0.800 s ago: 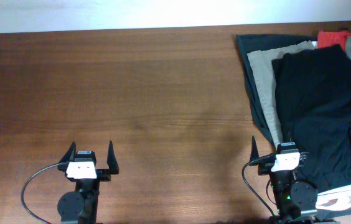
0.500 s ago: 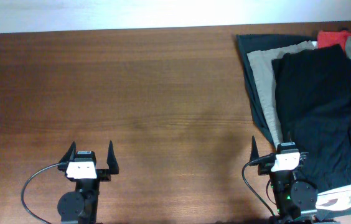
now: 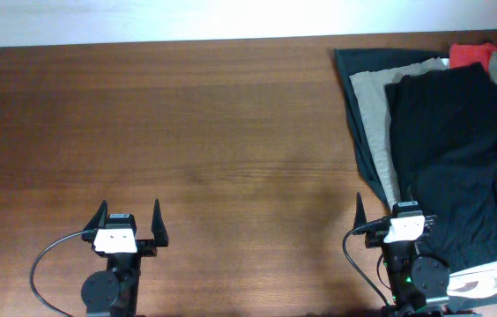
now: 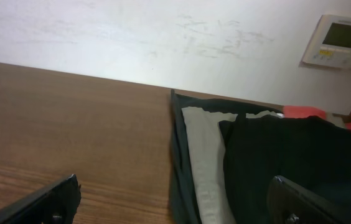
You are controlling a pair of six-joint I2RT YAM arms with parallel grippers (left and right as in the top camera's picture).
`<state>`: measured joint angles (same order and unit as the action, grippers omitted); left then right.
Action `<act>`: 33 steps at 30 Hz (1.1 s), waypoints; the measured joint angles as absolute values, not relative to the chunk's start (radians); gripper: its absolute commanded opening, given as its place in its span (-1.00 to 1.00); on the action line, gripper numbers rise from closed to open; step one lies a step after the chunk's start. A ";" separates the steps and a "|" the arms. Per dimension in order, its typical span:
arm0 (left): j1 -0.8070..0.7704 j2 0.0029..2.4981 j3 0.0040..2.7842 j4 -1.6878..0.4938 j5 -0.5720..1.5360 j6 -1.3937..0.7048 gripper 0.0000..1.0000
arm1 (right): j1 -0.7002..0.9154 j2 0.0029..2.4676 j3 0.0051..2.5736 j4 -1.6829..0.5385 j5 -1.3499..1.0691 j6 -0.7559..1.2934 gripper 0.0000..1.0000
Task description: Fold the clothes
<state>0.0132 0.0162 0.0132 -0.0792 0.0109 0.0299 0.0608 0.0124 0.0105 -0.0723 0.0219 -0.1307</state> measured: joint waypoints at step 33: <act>0.013 1.166 0.882 -0.584 0.054 0.031 0.98 | -0.118 1.878 1.174 -0.481 0.266 0.039 -0.02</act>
<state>0.0132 1.1656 0.8818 -0.5838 0.0536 0.0307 -0.1181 1.8782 1.1744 -0.4808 0.2657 0.0395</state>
